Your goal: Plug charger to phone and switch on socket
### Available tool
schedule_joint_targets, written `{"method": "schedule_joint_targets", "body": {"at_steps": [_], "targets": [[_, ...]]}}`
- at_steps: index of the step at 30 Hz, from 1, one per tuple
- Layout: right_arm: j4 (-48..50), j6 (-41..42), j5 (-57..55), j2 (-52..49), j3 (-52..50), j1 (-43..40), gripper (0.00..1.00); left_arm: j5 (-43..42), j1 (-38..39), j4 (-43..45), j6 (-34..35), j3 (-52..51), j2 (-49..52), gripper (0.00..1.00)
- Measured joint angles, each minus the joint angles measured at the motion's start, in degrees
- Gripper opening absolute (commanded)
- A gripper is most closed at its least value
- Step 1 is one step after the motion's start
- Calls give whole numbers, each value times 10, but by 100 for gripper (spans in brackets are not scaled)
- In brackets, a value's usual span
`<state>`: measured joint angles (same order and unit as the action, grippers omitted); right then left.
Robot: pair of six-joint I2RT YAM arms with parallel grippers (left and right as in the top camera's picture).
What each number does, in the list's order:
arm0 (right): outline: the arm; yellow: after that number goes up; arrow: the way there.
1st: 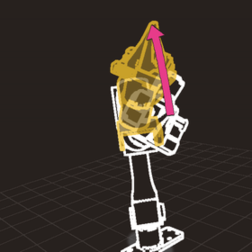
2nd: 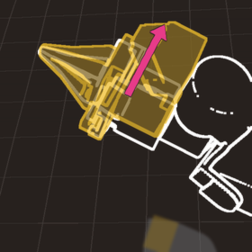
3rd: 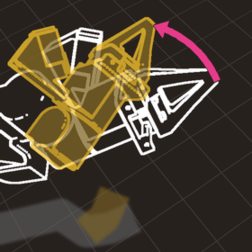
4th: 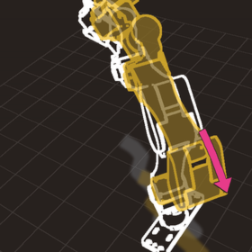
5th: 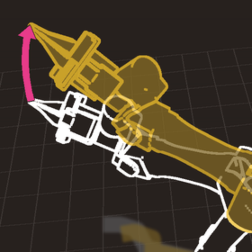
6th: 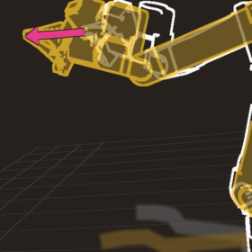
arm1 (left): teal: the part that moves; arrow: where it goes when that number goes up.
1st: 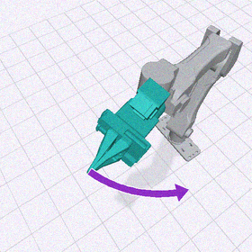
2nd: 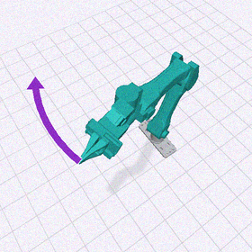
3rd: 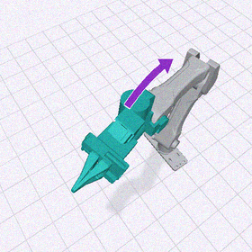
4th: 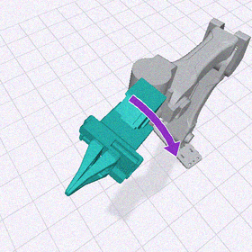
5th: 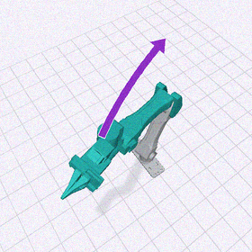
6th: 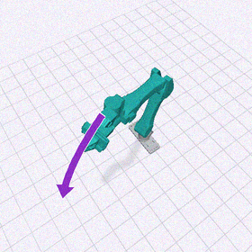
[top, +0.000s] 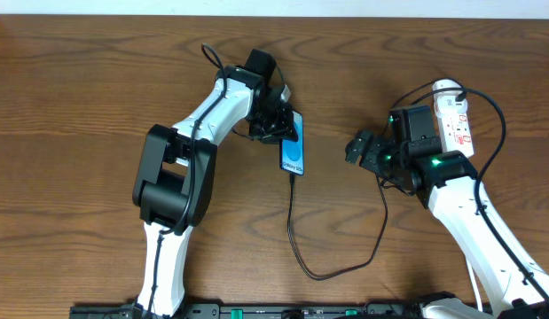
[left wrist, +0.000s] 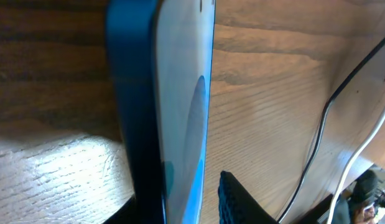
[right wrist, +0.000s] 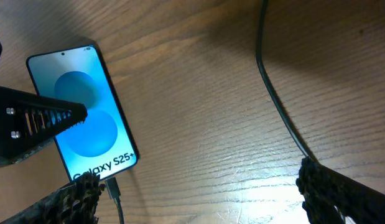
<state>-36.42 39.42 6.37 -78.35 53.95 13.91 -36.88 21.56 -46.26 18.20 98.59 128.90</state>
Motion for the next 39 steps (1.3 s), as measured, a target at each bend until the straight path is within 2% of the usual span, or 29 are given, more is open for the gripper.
{"method": "schedule_joint_targets", "body": {"at_steps": [2,12,15,18,20,24,29,30,35,39], "targets": [[-1,0,0,0,0,0,99,0,0,0,2,0,0,38],[-19,-16,0,0,0,-4,99,35,0,-8,-2,0,0,41],[-23,-19,0,0,0,-9,99,49,0,-13,-1,0,0,52],[-31,-26,1,0,0,-15,99,66,0,-18,-2,0,0,53],[-40,-30,0,0,0,-19,99,78,0,-24,-2,0,0,58],[-58,-40,2,0,0,-27,99,92,0,-28,-2,0,0,71],[-85,-52,5,0,2,-45,99,109,-1,-31,-2,0,0,76],[-100,-56,5,0,7,-51,99,118,-1,-35,-2,0,0,82],[-186,-90,7,-5,80,-101,99,174,-9,-61,-2,0,-17,83],[-232,-115,-4,-26,164,-154,99,227,-23,-64,-2,0,-80,83]]}}
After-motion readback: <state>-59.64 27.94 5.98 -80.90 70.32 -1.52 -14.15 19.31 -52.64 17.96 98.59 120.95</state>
